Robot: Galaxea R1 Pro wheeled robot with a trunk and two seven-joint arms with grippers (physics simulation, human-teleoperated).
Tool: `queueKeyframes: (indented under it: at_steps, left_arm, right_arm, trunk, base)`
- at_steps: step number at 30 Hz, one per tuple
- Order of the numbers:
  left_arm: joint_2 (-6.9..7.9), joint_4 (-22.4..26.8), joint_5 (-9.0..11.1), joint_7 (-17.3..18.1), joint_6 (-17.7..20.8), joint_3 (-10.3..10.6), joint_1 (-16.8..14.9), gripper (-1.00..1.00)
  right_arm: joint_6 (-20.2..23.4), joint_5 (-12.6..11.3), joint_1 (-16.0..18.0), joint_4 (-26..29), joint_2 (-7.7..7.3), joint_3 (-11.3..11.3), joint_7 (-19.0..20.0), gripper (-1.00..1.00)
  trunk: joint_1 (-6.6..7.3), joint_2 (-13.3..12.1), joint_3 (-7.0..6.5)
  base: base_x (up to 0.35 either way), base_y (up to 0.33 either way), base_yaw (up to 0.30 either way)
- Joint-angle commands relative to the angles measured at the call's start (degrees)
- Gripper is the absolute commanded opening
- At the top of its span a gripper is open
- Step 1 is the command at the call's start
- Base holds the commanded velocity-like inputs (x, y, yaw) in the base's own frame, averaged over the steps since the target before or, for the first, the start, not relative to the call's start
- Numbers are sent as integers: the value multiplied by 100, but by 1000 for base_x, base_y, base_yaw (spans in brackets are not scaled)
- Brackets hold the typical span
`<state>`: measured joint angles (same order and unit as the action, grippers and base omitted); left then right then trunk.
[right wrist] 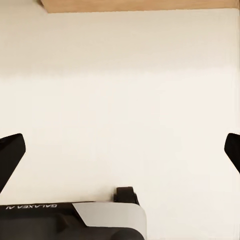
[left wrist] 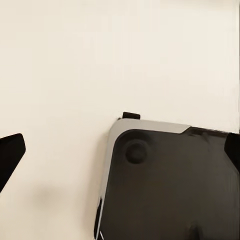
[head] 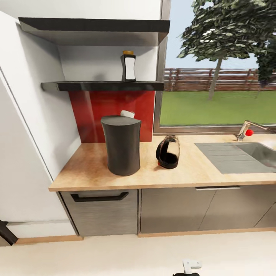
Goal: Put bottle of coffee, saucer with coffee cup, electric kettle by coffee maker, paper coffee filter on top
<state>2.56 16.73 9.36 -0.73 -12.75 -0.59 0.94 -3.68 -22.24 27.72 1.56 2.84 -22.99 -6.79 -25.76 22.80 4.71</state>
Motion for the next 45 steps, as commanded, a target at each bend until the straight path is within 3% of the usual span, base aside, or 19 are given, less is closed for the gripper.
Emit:
queueKeyframes:
  at_steps: [1, 8, 13, 19, 30, 45]
  left_arm:
    - [0, 81, 21, -5, -12, 2, 3, 100]
    - [-1, 658, 16, -15, -50, 2, 3, 100]
    - [163, 493, -46, 3, -62, -73, 167, 100]
    - [98, 299, -26, -60, -85, -11, 364, 100]
    - [115, -58, -38, -96, -117, 1, 726, 100]
    - [123, -4, -109, -87, -138, 21, 659, 100]
  right_arm:
    - [-19, -54, 4, -6, 1, -48, -16, 100]
    - [-19, -21, -35, 1, 0, -64, -2, 100]
    - [14, 14, -198, -15, -7, -83, -7, 100]
    - [-6, 31, -393, 5, -138, -88, -7, 100]
    - [-18, 35, -442, 11, -169, -88, -7, 100]
    - [-19, 35, -443, 2, -170, -87, -7, 100]
  trunk:
    - [-3, 12, 8]
    - [-3, 12, 1]
    - [-3, 12, 0]
    - [-3, 12, 0]
    - [-3, 12, 0]
    - [-3, 12, 0]
  base:
    - [-171, 0, -264]
    - [-268, 16, -104]
    - [0, 0, 0]
    - [0, 0, 0]
    - [0, 0, 0]
    - [0, 0, 0]
